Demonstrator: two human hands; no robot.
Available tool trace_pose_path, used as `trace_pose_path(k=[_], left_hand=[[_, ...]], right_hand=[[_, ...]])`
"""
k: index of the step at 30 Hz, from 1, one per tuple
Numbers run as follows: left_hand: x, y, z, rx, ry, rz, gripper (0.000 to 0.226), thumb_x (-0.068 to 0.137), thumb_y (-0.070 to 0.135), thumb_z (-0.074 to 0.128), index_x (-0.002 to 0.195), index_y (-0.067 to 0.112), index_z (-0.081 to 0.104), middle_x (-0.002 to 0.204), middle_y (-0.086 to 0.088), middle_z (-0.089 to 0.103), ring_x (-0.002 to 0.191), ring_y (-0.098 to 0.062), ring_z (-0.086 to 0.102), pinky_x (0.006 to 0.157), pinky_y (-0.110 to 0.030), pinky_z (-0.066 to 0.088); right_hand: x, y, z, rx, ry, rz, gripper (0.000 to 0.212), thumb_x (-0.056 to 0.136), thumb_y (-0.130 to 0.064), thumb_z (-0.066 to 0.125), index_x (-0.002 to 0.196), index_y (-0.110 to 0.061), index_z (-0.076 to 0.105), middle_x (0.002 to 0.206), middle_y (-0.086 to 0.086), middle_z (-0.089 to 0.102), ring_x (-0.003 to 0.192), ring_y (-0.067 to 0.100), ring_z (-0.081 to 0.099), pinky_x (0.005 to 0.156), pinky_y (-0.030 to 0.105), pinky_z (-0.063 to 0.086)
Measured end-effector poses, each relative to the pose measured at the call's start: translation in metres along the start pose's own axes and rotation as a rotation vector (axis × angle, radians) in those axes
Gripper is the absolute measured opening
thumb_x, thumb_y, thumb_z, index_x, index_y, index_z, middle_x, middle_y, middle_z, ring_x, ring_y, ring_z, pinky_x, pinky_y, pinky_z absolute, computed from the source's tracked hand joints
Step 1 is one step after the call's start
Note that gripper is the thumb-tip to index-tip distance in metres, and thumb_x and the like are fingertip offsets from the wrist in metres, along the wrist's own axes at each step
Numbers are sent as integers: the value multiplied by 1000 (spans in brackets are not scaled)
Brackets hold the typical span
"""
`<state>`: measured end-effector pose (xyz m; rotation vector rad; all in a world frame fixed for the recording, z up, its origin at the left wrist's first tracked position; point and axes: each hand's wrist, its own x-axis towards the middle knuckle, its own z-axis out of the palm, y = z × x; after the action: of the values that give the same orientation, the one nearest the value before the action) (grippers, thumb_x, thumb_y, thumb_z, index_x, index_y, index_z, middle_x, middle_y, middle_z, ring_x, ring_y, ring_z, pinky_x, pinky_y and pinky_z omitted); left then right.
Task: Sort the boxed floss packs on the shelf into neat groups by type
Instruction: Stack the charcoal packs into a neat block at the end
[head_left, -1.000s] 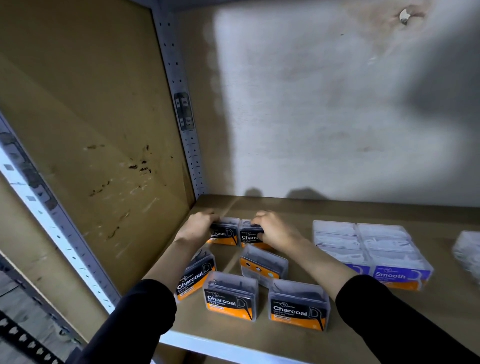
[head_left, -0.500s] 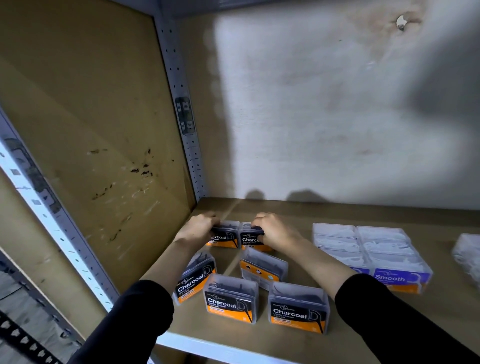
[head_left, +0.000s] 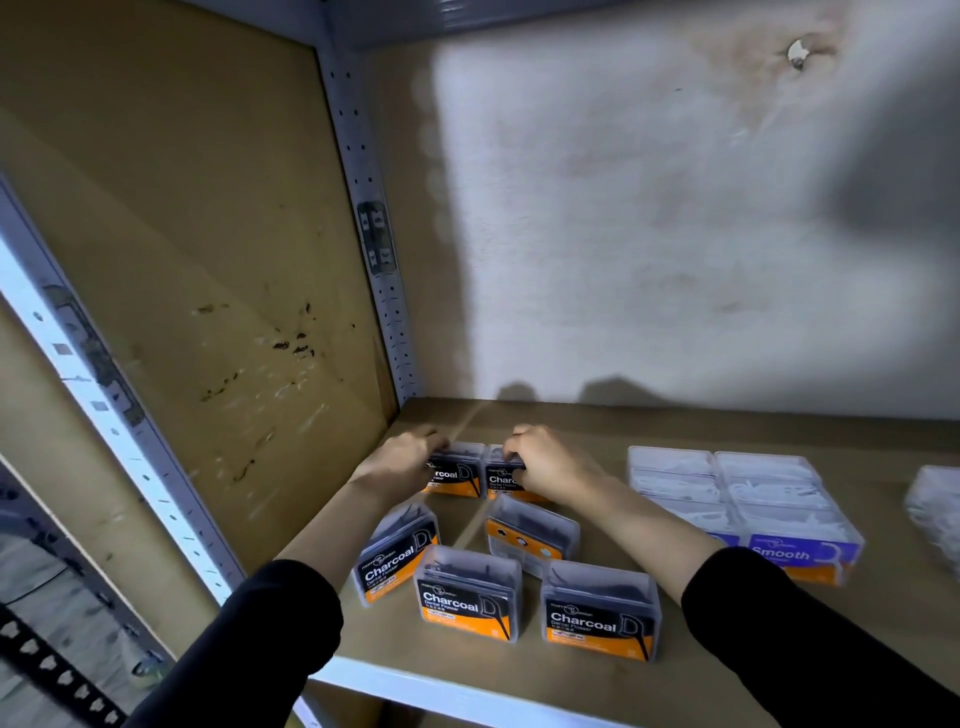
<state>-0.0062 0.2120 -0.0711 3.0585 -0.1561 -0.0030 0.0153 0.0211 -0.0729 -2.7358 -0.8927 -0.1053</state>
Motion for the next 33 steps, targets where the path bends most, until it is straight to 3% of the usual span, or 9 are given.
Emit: trace_pose_path(k=[4, 10, 14, 17, 21, 24, 27, 30, 33], left_hand=[[-11, 4, -6, 25, 0, 10, 37, 92, 10, 50, 129, 14, 52, 134, -5, 49, 122, -25, 50, 99, -31, 40], [-42, 6, -10, 29, 38, 47, 30, 95, 18, 49, 123, 14, 58, 132, -3, 53, 119, -22, 53, 93, -28, 41], [-65, 5, -7, 18, 72, 47, 28, 95, 22, 48, 119, 13, 60, 126, -3, 56, 114, -21, 54, 90, -26, 41], [-79, 3, -2, 20, 109, 19, 28, 96, 27, 47, 113, 12, 63, 120, -4, 59, 109, -22, 57, 85, -28, 42], [-93, 4, 4, 36, 87, -27, 30, 93, 27, 52, 117, 11, 59, 122, -6, 56, 112, -25, 55, 87, -30, 41], [-97, 5, 7, 26, 77, -52, 33, 92, 23, 53, 123, 12, 56, 125, -8, 53, 115, -27, 53, 91, -32, 41], [-97, 7, 6, 11, 95, -64, 32, 91, 18, 54, 121, 9, 58, 124, -9, 55, 115, -28, 54, 91, -33, 41], [-97, 8, 6, 18, 105, -69, 31, 91, 18, 54, 120, 9, 58, 123, -9, 56, 115, -27, 54, 91, -32, 41], [-97, 8, 6, 12, 113, -77, 32, 90, 17, 55, 121, 12, 59, 123, -7, 56, 115, -25, 54, 90, -31, 41]], right_hand=[[-9, -5, -6, 107, -22, 8, 22, 82, 3, 54, 95, -4, 71, 101, 14, 67, 91, 30, 64, 83, 41, 54], [-26, -15, -11, 209, -96, 16, 15, 83, -4, 60, 90, -1, 72, 96, 11, 72, 87, 23, 66, 88, 33, 53], [-36, -20, -9, 202, -132, 75, 21, 82, -13, 65, 92, 6, 68, 89, 16, 68, 74, 16, 52, 74, 28, 40], [-38, -23, -8, 179, -161, 133, 24, 79, -16, 68, 62, -5, 56, 66, 8, 52, 60, 15, 39, 55, 25, 32], [-38, -28, -8, 144, -179, 169, 28, 75, -15, 71, 85, 10, 64, 84, 28, 58, 75, 28, 50, 61, 29, 37], [-36, -28, -6, 134, -167, 170, 15, 72, -11, 71, 74, -8, 57, 78, 10, 50, 77, 19, 46, 51, 25, 28], [-32, -27, -1, 191, -151, 244, 18, 69, -7, 72, 66, -9, 54, 71, 8, 50, 70, 17, 45, 51, 24, 30], [-28, -23, 5, 246, -118, 326, 43, 66, -10, 74, 46, -10, 35, 54, 3, 33, 56, 14, 30, 47, 23, 25], [-26, -23, 5, 270, -49, 425, 49, 65, -12, 75, 48, -12, 29, 60, 5, 34, 49, 13, 29, 44, 22, 21]])
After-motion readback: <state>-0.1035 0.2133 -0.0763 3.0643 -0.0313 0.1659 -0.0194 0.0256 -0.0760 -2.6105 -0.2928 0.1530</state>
